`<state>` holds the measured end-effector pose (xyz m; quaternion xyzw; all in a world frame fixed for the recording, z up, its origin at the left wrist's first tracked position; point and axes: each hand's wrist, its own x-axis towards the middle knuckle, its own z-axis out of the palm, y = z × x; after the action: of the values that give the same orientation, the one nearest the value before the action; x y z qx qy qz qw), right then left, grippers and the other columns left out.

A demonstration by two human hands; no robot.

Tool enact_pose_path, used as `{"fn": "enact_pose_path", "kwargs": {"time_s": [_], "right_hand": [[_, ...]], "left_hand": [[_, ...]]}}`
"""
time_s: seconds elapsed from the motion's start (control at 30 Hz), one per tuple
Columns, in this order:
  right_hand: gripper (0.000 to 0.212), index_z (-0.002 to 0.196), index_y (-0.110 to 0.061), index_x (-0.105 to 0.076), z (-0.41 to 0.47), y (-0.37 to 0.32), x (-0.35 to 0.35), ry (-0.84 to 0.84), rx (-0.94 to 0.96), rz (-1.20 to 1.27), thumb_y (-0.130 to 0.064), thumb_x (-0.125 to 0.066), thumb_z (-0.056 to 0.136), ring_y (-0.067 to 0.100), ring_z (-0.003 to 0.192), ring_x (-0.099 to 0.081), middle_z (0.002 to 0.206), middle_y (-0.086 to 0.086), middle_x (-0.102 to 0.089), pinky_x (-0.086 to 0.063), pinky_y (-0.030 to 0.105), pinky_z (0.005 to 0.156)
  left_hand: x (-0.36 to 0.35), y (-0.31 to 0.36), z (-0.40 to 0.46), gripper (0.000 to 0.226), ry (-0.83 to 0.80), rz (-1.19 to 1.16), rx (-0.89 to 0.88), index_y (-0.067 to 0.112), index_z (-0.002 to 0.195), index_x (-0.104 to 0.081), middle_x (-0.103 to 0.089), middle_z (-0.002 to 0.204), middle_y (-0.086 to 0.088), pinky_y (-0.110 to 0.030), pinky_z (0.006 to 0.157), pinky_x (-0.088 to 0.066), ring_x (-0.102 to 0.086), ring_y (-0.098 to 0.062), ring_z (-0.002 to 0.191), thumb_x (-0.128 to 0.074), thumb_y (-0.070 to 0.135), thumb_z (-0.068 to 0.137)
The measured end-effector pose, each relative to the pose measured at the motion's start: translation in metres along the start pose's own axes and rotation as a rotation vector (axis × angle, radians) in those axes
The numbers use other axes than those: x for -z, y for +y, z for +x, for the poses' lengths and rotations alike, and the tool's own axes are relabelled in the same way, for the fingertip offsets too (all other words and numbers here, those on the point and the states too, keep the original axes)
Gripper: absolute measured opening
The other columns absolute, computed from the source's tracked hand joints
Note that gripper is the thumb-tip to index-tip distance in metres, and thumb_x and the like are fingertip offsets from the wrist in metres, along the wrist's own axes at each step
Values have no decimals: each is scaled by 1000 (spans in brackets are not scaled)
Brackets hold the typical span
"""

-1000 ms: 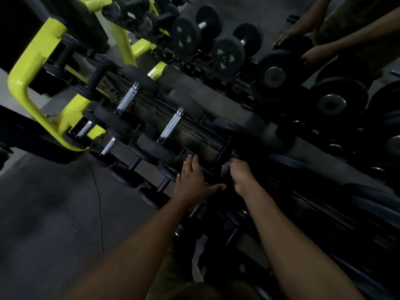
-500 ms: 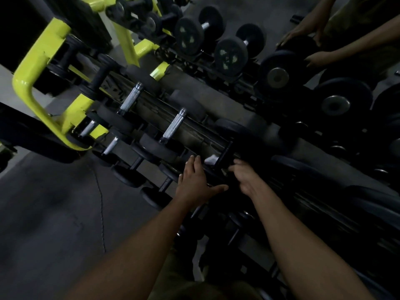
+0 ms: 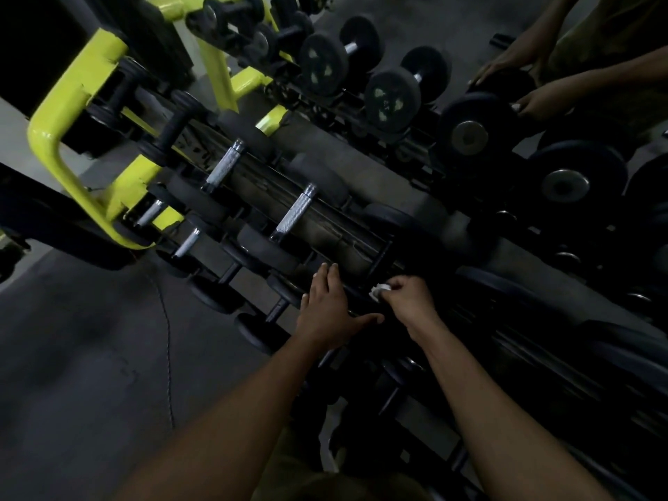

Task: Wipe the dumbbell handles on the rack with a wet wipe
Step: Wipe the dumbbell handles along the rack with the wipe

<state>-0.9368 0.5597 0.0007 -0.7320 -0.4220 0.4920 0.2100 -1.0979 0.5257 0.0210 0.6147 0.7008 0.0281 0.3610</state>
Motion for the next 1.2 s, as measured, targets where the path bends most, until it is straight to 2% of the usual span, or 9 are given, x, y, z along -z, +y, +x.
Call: {"fn": "enact_pose_path", "kwargs": {"time_s": [0.13,0.27,0.37,0.47,0.7,0.83,0.93,1.07,1.2], "right_hand": [[17,79,-21,-65,-7,-12,4,68,218,-166,-29,-80,77,0,68,-61,73,-10,-67,-46,17,60],[9,92,-20,-74,0,-18,-2,-63,594,-315,-15,-70,85,6,85,-65,91,-6,-70,-47,14,75],[26,104,-21,-75,11,-19,2,-173,752,-592,-7,-61,86,12,104,-59,110,-8,-66,-50,25,89],[22,107,-35,-68,20,-21,10,-24,873,-994,-29,-51,94,16,106,-51,120,-16,-59,-47,36,87],[34,122,-16,-57,26,-28,4,185,716,-1233,-39,-48,98,29,95,-67,146,5,-45,-50,34,61],[36,121,-12,-59,22,-44,-5,134,635,-1303,-36,-40,102,33,88,-69,139,11,-50,-49,36,66],[37,123,-10,-61,25,-63,-11,45,520,-1334,-31,-41,101,34,102,-65,130,14,-56,-51,38,73],[33,115,-7,-65,27,-83,-17,-276,363,-1348,-31,-50,96,36,106,-63,117,16,-65,-55,42,84],[27,114,-19,-64,30,-73,-11,-414,464,-1229,-27,-47,95,35,104,-65,114,13,-67,-55,42,83]], "left_hand": [[-1,-1,1,135,-9,-2,7,17,161,4,10,170,-3,-54,124,-15,3,-22,157,-70,79,68],[-1,-1,1,134,-16,1,-2,15,161,5,11,170,-5,-54,124,-15,7,-21,157,-69,78,70],[0,0,0,135,-15,-8,9,16,161,5,12,170,-3,-53,125,-14,6,-21,157,-70,79,69],[2,1,-1,135,-25,-19,11,17,161,5,12,170,-3,-53,125,-14,5,-21,157,-72,78,68],[3,2,-3,135,-26,-16,13,18,161,6,13,170,-2,-53,125,-16,5,-22,157,-70,79,69],[4,3,-3,135,-17,-9,7,16,161,4,11,170,-3,-53,124,-17,3,-23,157,-70,80,68],[4,2,-3,136,-22,-18,6,16,161,4,10,170,-4,-54,124,-16,3,-23,157,-72,79,67],[5,3,-2,135,-28,-21,22,18,161,4,12,170,-3,-53,125,-15,4,-22,157,-75,75,68],[4,2,-2,135,-20,-22,12,18,161,5,12,170,-3,-53,125,-15,4,-22,157,-74,75,69]]}}
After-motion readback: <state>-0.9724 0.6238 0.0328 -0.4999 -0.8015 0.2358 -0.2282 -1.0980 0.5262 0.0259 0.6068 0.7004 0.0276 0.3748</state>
